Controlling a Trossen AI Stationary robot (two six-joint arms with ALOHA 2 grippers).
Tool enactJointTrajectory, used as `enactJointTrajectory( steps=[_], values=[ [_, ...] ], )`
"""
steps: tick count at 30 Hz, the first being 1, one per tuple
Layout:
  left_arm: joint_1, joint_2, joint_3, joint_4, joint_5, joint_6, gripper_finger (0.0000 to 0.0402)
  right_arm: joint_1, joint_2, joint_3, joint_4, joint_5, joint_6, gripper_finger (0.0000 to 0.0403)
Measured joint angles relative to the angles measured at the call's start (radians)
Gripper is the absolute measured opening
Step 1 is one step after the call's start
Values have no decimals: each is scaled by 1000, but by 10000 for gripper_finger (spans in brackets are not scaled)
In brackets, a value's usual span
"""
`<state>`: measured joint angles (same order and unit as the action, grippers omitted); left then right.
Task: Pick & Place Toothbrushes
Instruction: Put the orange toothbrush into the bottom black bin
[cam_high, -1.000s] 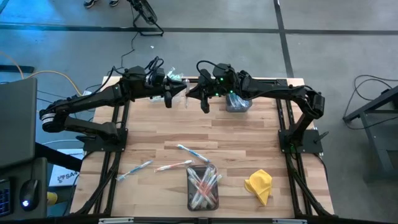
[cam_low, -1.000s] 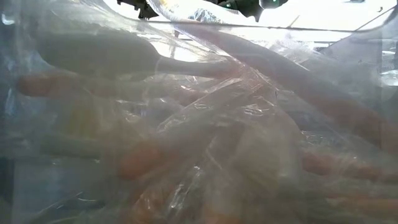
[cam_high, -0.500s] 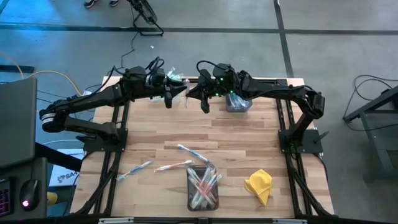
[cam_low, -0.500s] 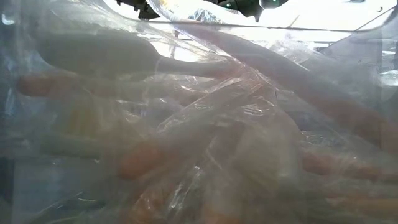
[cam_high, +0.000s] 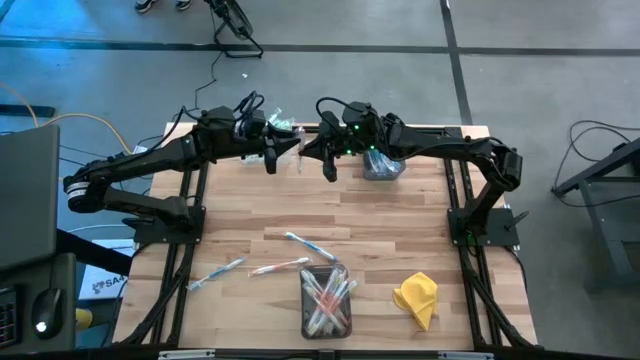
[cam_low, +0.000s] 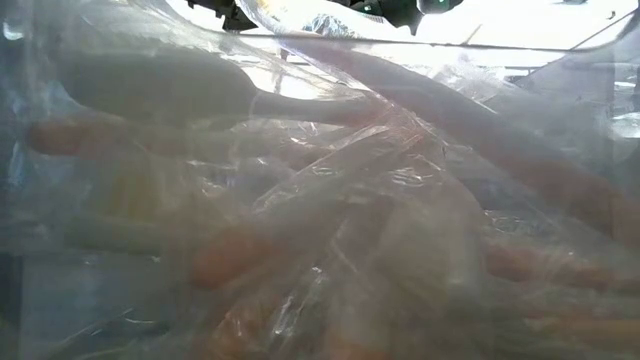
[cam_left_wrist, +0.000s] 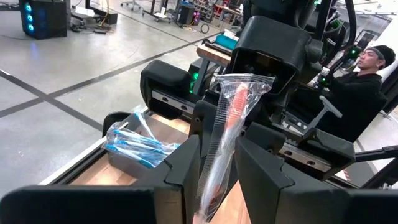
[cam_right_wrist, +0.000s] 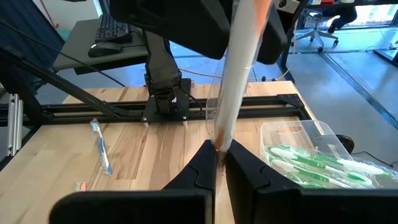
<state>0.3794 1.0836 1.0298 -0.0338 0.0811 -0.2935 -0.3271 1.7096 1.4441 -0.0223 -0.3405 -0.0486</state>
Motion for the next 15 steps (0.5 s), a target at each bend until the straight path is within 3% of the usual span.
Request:
enactJointTrajectory(
  steps=[6,15],
  values=[
    [0,-2,0,-15,-5,34,100,0,0,0,-2,1,0,9],
    [0,-107,-1,-197,-79,114,100,0,0,0,-7,27,1,9]
  ],
)
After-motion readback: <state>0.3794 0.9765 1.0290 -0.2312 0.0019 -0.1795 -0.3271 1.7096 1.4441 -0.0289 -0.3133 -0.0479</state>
